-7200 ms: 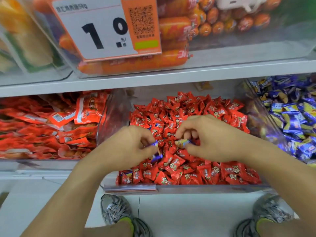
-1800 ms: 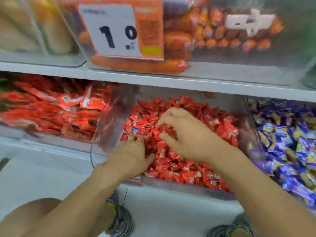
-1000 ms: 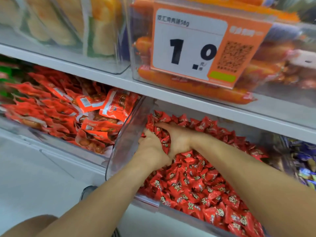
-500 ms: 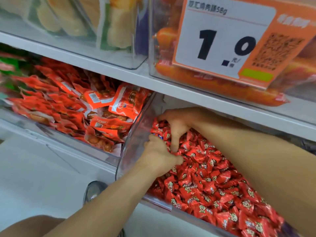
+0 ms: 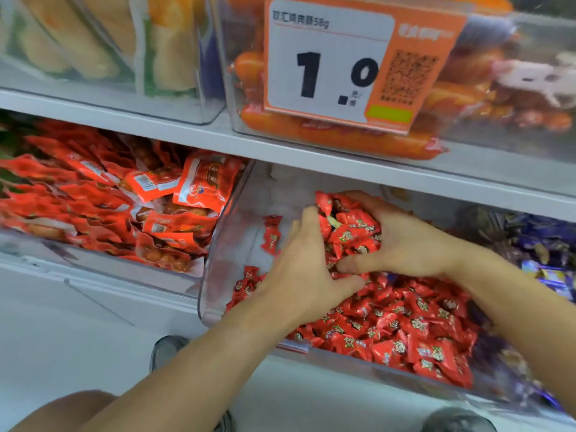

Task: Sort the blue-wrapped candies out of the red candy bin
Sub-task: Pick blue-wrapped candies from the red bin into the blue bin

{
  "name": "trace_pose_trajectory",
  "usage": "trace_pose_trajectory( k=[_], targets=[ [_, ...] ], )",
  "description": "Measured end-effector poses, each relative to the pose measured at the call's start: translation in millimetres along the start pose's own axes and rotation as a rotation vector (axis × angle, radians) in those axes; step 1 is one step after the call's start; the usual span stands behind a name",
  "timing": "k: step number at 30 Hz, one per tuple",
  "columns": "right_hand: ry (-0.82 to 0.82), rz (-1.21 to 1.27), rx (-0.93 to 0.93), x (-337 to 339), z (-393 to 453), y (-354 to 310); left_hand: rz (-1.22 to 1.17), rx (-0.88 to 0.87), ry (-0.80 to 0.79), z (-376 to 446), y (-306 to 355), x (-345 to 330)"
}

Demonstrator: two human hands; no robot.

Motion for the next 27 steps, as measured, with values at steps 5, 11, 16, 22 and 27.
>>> trace_pose_trajectory(
  k=[5,11,16,22,27],
  targets=[
    [0.179,-0.230,0.035,6,-67,18,0.134,-0.229,-0.297,-8,22,-15],
    [0.099,-0.337,-0.008,14,-96,19,0.075,-0.132,-0.476,-3,18,-6],
    [0.339,-0.369,-0.025,23,-94,12,0.088,-0.132,-0.436,5,18,-6],
    [0.148,-0.487,-0.097,6,-66,29,0.102,-0.082,-0.377,10,17,-15],
    [0.293,-0.309,-0.131,34,-84,33,0.217,-0.106,-0.333,13,19,-9]
  ],
)
Point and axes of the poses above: each hand's wrist, its own z-axis towards the middle knuckle, its own x-axis out of the back of the hand, y = z × x, the point moved 6 cm from there along z, towards the middle knuckle, and after that the axes turned 6 degrees about x, right-handed, at the moved point
